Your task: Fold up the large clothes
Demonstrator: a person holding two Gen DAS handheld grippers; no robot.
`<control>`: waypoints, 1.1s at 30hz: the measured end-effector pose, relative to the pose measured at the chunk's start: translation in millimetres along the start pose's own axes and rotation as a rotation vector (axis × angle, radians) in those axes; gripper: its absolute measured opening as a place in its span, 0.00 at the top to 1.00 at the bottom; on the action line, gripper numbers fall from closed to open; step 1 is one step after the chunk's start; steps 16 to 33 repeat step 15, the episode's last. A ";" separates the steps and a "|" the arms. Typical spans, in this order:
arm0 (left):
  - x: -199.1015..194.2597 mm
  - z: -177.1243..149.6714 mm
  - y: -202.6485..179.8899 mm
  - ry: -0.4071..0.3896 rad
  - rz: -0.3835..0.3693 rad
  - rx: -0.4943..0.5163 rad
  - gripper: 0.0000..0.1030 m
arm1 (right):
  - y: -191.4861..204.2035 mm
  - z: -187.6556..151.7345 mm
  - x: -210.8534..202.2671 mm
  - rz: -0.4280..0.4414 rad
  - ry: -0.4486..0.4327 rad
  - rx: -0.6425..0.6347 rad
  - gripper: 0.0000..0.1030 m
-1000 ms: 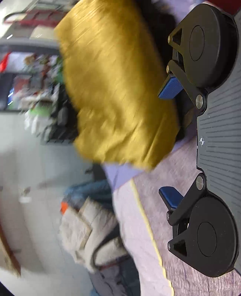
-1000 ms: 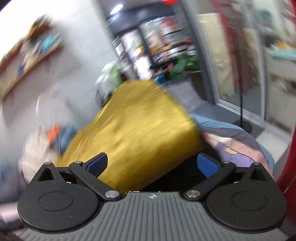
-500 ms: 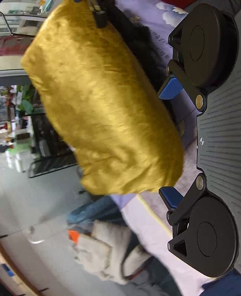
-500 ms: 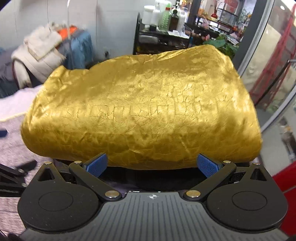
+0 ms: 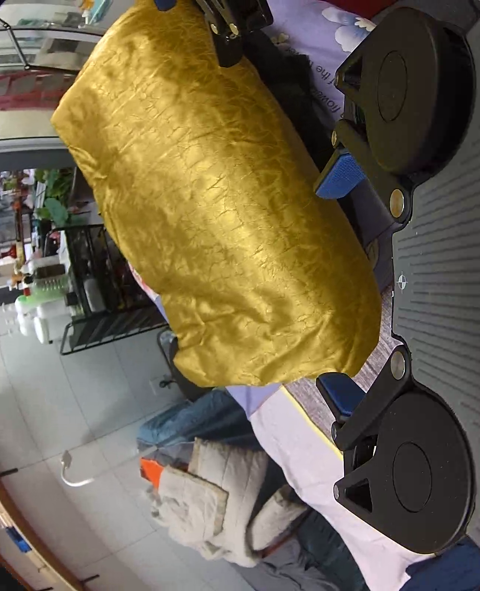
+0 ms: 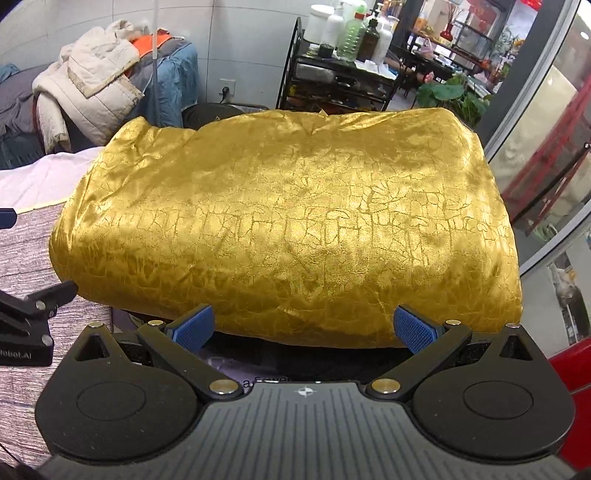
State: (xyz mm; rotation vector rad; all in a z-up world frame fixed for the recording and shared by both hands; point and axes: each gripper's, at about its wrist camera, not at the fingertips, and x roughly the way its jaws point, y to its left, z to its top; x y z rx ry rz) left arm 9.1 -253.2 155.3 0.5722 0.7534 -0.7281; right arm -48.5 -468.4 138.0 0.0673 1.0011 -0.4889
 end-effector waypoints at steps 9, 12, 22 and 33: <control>4.1 -2.7 -3.6 0.014 -0.011 0.004 0.00 | -1.2 -2.2 5.6 -0.013 0.009 -0.002 0.00; 3.0 -4.8 -3.5 0.002 -0.016 0.004 0.00 | -1.0 -2.4 8.1 -0.014 0.006 0.000 0.00; 3.3 -5.7 -3.1 0.000 -0.012 0.000 0.00 | -0.8 -2.6 10.2 -0.018 0.005 0.001 0.00; 3.3 -5.7 -3.1 0.000 -0.012 0.000 0.00 | -0.8 -2.6 10.2 -0.018 0.005 0.001 0.00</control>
